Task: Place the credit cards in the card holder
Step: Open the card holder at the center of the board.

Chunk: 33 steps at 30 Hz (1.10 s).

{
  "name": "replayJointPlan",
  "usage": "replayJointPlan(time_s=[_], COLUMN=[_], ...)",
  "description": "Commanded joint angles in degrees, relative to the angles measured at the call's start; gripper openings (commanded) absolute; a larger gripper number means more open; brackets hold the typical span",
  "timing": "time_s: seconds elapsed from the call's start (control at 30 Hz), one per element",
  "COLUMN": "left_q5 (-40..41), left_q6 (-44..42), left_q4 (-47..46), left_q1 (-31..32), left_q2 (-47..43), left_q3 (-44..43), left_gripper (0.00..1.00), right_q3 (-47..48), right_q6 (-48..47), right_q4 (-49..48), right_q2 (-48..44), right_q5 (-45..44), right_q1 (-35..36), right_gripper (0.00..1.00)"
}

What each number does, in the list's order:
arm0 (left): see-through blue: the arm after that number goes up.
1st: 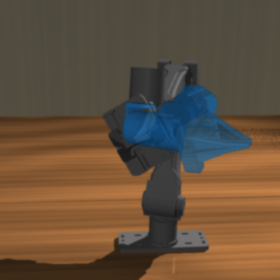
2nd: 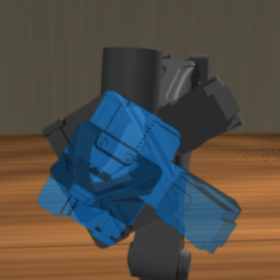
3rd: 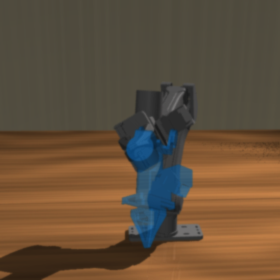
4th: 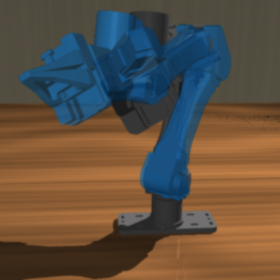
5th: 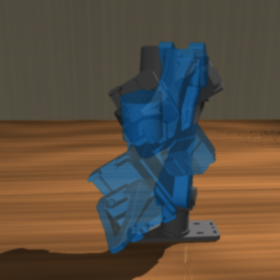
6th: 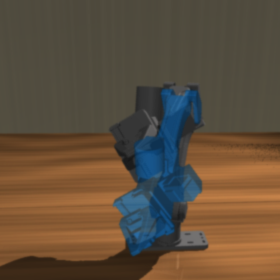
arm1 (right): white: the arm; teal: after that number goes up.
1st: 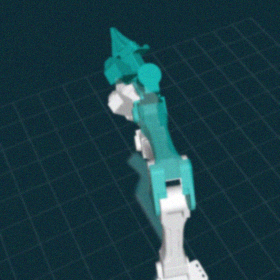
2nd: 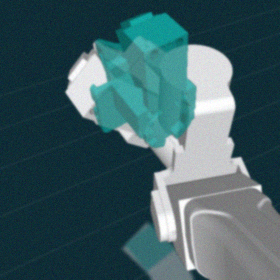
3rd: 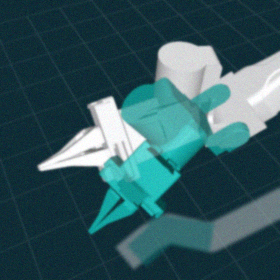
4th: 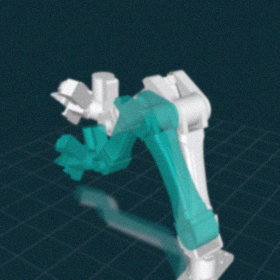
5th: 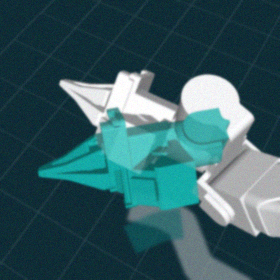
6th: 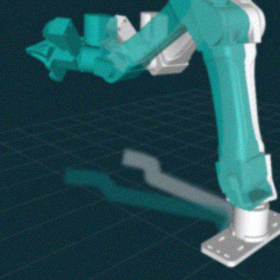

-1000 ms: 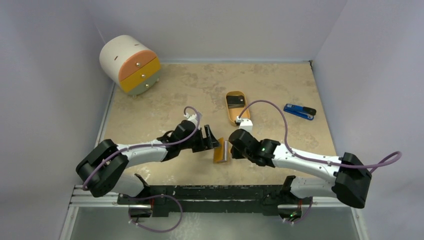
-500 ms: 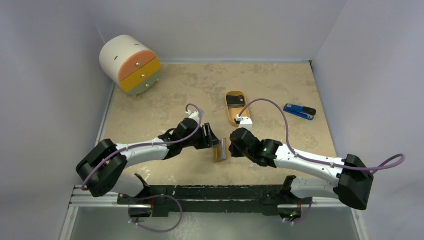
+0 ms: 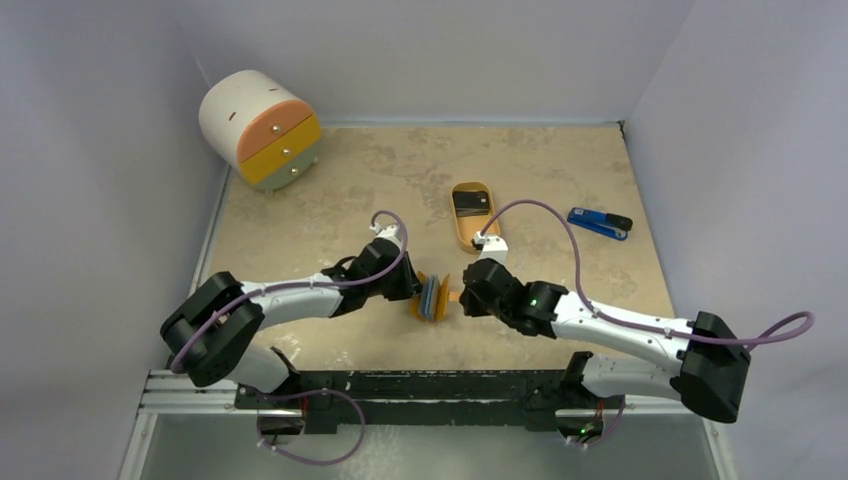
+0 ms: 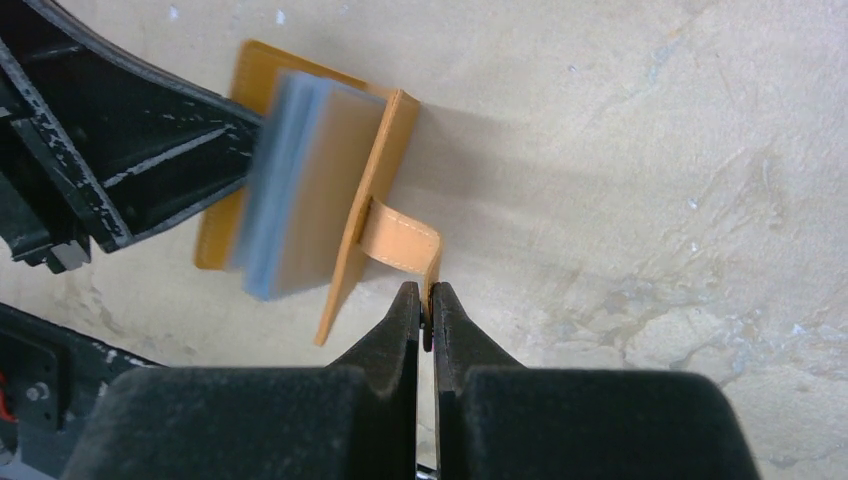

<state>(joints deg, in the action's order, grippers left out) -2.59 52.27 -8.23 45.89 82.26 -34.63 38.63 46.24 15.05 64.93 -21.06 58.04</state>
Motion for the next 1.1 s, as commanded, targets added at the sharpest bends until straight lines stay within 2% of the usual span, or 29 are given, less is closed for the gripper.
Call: replayJointPlan(time_s=[0.0, 0.07, 0.23, 0.4, 0.5, 0.63, 0.8, 0.9, 1.07], left_q5=[2.41, 2.43, 3.96, 6.40, 7.94, 8.04, 8.55, 8.56, 9.02], left_q6=[-2.03, -1.65, -0.35, 1.43, 2.96, 5.58, 9.41, 10.83, 11.28], left_q4=[4.27, 4.27, 4.89, 7.96, 11.32, 11.27, 9.23, 9.11, 9.52], left_q1=[0.29, 0.33, 0.28, 0.31, 0.34, 0.42, 0.36, 0.43, 0.48], left_q2=[0.86, 0.21, -1.45, -3.88, -5.09, -6.15, -7.53, -8.53, -9.77], left_q3=[-0.16, 0.29, 0.45, 0.07, -0.26, 0.65, 2.96, 3.55, 3.76], left_gripper=[0.04, 0.00, 0.00, 0.00, 0.00, 0.00, 0.00, 0.00, 0.00], right_q3=[-2.74, -3.84, -5.07, -3.00, -1.04, 1.89, 5.93, 6.73, 9.45], right_q6=[2.79, 3.83, 6.51, 5.26, 1.52, -2.52, -1.16, 0.29, 1.51], right_q4=[0.91, 1.02, 3.85, 5.52, 2.12, -6.75, -15.37, -20.84, -22.91], right_q2=[-1.48, -1.96, -3.16, -8.37, -12.66, -11.95, -2.28, 2.81, 9.63], right_q5=[-0.83, -0.62, 1.51, -1.35, 1.35, 10.13, 16.64, 18.78, 22.87], right_q1=[-0.30, -0.30, -0.30, -0.30, -0.24, -0.21, -0.21, -0.22, -0.30], right_gripper=[0.00, 0.00, 0.00, 0.46, 0.57, 0.56, 0.45, 0.43, 0.38])
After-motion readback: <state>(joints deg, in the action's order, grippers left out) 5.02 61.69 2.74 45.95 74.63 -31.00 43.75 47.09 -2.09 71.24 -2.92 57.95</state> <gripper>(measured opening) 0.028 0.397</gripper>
